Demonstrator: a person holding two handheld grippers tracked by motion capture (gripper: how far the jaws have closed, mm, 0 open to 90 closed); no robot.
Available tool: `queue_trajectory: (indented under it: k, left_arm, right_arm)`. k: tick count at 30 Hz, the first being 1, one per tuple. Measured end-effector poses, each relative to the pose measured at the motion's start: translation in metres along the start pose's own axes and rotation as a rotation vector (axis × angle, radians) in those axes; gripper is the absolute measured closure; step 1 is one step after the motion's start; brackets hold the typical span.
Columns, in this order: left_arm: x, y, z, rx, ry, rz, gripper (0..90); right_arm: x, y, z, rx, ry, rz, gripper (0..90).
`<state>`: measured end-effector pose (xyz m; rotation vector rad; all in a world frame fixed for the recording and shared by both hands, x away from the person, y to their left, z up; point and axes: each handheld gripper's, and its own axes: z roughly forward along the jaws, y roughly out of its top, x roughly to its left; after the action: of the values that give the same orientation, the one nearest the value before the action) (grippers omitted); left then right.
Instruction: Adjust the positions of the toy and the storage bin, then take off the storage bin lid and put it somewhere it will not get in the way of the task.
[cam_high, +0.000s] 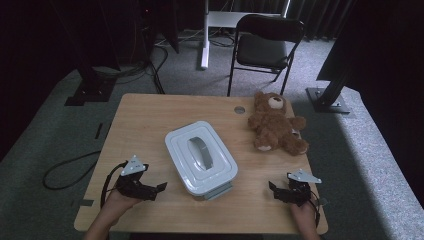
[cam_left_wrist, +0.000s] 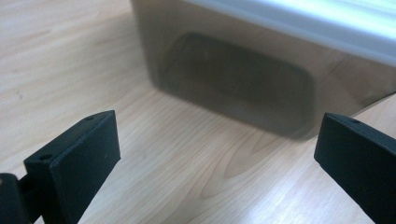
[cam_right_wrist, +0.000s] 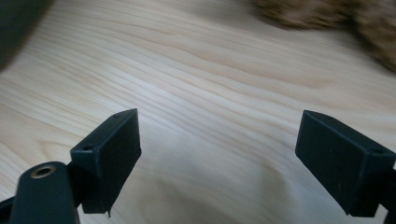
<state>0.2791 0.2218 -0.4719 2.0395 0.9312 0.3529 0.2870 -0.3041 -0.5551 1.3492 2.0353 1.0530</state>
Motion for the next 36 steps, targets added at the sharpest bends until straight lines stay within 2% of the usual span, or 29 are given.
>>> queue_trajectory:
  k: [2, 6, 15, 18, 20, 24, 36]
  left_arm:
    - [-0.003, 0.007, -0.001, -0.003, 0.003, 0.016, 0.9]
    - [-0.012, 0.024, -0.004, -0.023, -0.003, 0.046, 0.9]
    - [-0.031, 0.056, 0.004, -0.042, -0.078, 0.113, 0.9]
    - [-0.035, 0.062, 0.008, -0.041, -0.090, 0.118, 0.9]
    - [-0.042, 0.071, 0.014, -0.045, -0.122, 0.124, 0.9]
    - [-0.048, 0.078, 0.020, -0.040, -0.144, 0.132, 0.9]
    - [-0.055, 0.093, 0.043, -0.008, -0.155, 0.125, 0.9]
  right_arm:
    - [-0.005, -0.003, -0.004, -0.008, -0.004, 0.026, 13.4]
    - [-0.009, -0.003, -0.002, -0.010, -0.040, 0.040, 13.5]
    - [-0.006, -0.001, 0.006, 0.055, -0.063, 0.007, 13.6]
    - [-0.005, 0.000, 0.007, 0.066, -0.063, 0.009, 13.8]
    - [-0.005, -0.001, 0.008, 0.082, -0.047, 0.004, 13.8]
    - [-0.005, 0.000, 0.009, 0.094, -0.045, 0.002, 13.9]
    - [-0.005, 0.000, 0.010, 0.102, -0.044, 0.004, 13.8]
